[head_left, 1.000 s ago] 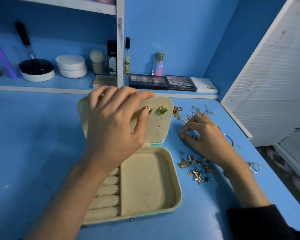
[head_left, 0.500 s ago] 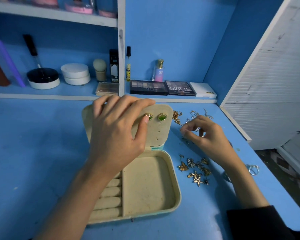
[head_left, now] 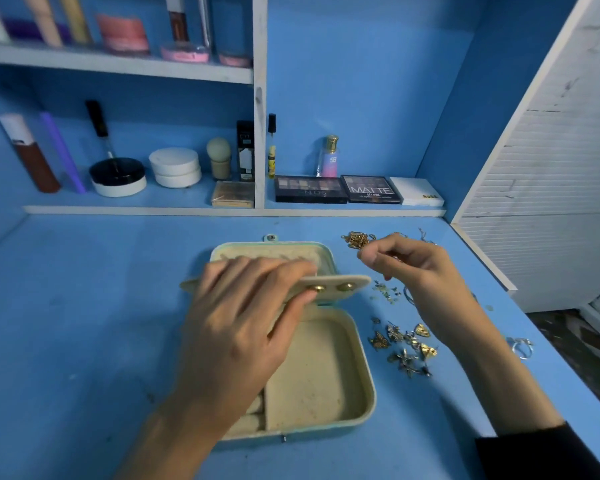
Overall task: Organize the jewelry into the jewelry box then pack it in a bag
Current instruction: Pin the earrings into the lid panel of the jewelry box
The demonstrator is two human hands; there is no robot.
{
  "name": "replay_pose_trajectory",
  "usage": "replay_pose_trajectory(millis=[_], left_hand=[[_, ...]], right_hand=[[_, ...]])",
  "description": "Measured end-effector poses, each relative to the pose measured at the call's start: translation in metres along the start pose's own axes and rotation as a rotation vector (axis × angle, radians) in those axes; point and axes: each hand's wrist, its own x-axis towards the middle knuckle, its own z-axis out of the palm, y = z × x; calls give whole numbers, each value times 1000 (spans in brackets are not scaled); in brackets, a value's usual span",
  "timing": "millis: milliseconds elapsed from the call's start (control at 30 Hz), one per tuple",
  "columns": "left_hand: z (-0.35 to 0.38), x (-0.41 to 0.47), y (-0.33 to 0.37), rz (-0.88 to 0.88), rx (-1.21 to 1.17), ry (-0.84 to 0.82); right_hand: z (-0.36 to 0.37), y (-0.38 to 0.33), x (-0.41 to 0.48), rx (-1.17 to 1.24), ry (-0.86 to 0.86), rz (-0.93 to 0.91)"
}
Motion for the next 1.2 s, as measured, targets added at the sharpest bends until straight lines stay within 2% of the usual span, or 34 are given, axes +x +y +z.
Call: replay_pose_trajectory(millis=[200, 333, 900, 1200], left_hand=[[-5, -10, 6, -16, -19, 16], [-5, -11, 6, -18, -33, 39], [-5, -12, 4, -30, -53, 39], [-5, -13, 4, -27, -67, 42]], right_hand=[[12, -37, 4, 33, -411, 17], [18, -44, 6, -37, -571, 57], [18, -47, 9, -121, -614, 71], [13, -63, 15, -273, -747, 22]])
